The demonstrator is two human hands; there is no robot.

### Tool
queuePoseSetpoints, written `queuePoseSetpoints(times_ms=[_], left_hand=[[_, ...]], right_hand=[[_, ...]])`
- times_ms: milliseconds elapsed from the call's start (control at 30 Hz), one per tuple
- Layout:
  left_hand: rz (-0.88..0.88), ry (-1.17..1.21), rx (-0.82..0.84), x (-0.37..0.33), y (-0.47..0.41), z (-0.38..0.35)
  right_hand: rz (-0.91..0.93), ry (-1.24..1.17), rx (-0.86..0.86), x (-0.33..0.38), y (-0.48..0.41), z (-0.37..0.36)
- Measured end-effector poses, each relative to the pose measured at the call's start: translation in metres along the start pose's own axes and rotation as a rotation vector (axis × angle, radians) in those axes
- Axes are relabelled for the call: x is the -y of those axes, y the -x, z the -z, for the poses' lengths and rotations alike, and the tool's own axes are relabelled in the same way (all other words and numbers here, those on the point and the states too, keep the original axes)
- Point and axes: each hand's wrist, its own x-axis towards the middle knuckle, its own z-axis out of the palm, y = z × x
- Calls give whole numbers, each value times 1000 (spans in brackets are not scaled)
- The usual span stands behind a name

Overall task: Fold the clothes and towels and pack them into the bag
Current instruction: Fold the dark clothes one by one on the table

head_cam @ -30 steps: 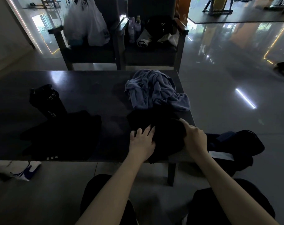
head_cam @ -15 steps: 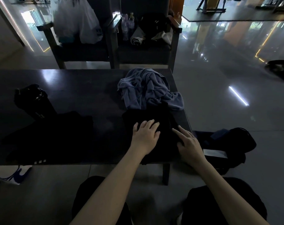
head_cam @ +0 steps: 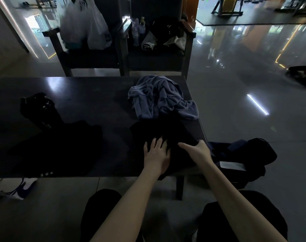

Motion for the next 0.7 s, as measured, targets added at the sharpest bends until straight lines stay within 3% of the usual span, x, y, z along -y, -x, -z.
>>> queuePoseSetpoints(times_ms=[167,267,467,700], left_hand=[[-54,148,-27,12,5,8],[8,120,-117,32,18,15],[35,37,-52,59,35,13],[82,-1,-89,57,32,-3]], right_hand=[[162,106,-40,8,14,-7],[381,171,-162,-1,21,-15],[837,400,-283,-7,36,-35],[1030,514,-299,-21,41,-40]])
